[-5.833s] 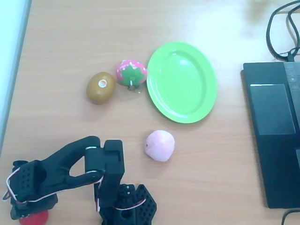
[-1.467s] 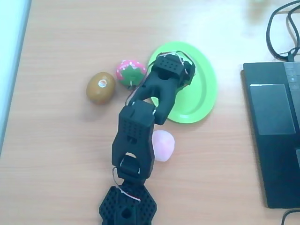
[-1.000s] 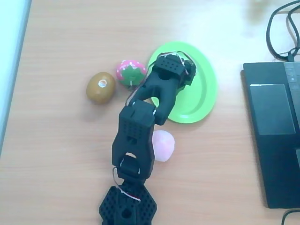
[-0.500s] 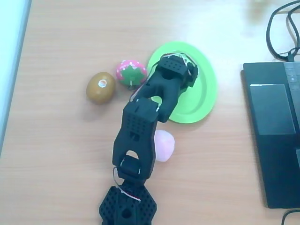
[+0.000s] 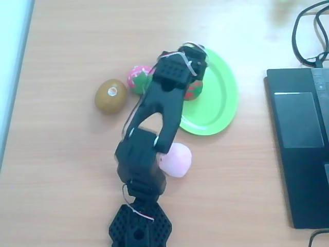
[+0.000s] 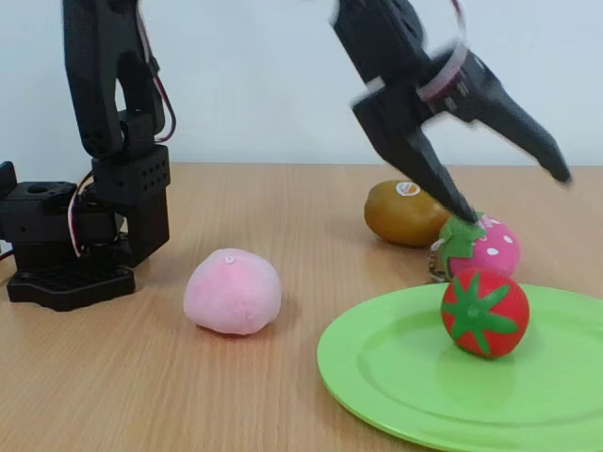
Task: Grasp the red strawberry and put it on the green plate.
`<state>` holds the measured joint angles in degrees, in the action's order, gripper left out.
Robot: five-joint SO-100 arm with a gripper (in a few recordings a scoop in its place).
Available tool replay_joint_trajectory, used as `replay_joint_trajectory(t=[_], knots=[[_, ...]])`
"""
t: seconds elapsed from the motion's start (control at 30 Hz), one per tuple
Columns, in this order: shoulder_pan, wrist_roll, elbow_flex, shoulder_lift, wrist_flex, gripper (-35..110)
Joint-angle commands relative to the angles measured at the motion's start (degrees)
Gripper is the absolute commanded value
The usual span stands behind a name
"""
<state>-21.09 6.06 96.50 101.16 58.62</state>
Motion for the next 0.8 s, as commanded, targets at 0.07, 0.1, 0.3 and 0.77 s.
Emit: replay_joint_trajectory(t=[0.07, 0.1, 0.3, 0.77], knots=[[5.6, -4.7, 19.5, 22.8, -12.4, -5], [6.5, -5.9, 24.8, 26.4, -16.5, -8], [11.6, -6.7, 54.0, 45.4, -31.0, -8], [18.5, -6.7, 87.1, 80.2, -25.3, -8]])
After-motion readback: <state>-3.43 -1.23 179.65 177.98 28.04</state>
